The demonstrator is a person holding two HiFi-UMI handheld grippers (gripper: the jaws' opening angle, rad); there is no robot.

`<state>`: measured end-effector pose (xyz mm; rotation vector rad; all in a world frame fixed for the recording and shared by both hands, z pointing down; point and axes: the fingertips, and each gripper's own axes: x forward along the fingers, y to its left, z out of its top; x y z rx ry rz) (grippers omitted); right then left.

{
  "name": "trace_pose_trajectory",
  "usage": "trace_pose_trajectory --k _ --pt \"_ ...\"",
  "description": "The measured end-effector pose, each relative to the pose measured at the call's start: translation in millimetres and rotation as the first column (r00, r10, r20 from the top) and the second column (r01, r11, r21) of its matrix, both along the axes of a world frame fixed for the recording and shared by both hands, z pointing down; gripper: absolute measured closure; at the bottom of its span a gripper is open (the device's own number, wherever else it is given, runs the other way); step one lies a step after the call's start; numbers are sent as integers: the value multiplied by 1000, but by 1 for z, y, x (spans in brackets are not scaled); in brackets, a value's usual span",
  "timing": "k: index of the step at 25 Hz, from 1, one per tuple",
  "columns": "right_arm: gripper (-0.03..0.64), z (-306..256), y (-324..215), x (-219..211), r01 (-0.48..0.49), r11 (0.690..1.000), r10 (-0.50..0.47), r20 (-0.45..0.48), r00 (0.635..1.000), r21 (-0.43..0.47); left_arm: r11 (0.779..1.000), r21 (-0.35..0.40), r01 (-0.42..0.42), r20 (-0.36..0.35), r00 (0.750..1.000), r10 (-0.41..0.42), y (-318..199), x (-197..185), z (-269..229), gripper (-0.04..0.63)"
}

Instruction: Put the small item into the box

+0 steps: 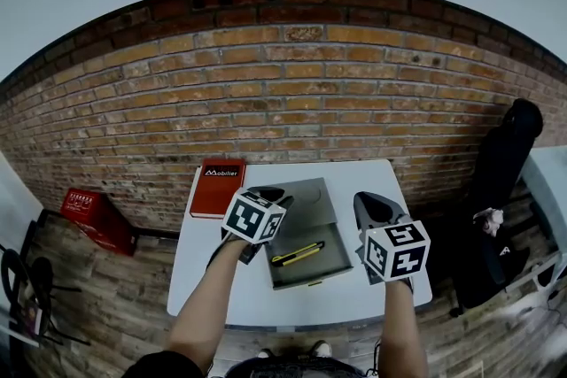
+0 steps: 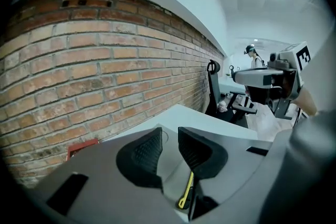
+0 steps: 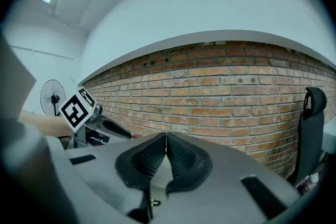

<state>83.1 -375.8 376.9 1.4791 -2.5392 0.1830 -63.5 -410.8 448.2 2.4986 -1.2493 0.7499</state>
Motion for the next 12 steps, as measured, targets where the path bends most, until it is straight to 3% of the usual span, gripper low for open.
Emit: trace_pose_trajectory --k 6,12 --pt "597 -2 1 -2 4 1000 -4 -2 1000 6 995 71 63 -81 995 -57 7 -13 -29 486" --pt "597 -8 1 -3 6 1000 -6 0 1000 19 982 146 120 -116 988 -103 14 -24 -57 499"
